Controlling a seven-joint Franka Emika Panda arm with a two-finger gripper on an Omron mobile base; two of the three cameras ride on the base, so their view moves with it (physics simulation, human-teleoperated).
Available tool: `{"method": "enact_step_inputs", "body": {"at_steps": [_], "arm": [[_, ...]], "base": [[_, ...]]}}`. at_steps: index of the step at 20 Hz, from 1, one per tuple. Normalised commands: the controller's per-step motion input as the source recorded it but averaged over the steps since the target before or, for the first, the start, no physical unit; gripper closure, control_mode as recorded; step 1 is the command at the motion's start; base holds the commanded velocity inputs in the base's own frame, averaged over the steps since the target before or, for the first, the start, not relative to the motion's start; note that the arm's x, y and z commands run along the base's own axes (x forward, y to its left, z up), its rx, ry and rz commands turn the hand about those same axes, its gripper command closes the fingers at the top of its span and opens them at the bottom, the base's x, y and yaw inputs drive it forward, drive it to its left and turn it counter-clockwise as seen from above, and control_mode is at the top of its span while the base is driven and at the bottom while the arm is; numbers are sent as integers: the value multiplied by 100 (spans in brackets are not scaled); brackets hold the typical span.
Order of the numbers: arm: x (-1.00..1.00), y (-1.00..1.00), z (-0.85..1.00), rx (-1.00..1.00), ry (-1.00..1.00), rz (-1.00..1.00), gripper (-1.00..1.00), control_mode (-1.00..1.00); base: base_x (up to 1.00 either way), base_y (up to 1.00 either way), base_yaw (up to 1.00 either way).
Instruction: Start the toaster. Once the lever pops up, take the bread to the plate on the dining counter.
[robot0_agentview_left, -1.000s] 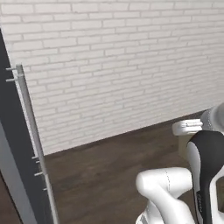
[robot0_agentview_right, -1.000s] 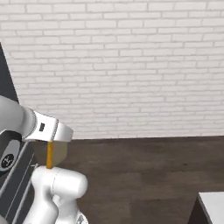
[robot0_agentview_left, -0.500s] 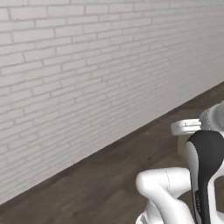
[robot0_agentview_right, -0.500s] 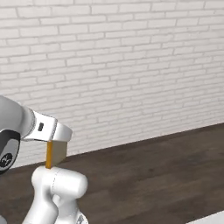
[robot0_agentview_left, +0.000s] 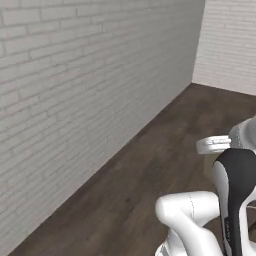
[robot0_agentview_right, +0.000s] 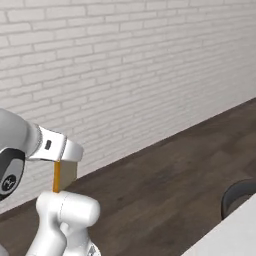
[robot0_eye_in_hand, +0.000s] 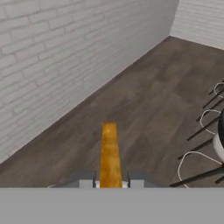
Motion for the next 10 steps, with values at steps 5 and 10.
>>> {"method": "enact_step_inputs", "body": {"at_steps": [5, 10], "arm": [[0, 0, 0, 0, 0, 0, 100, 100], [0, 0, 0, 0, 0, 0, 100, 100]], "base": [[83, -2, -56], [84, 0, -57]]}}
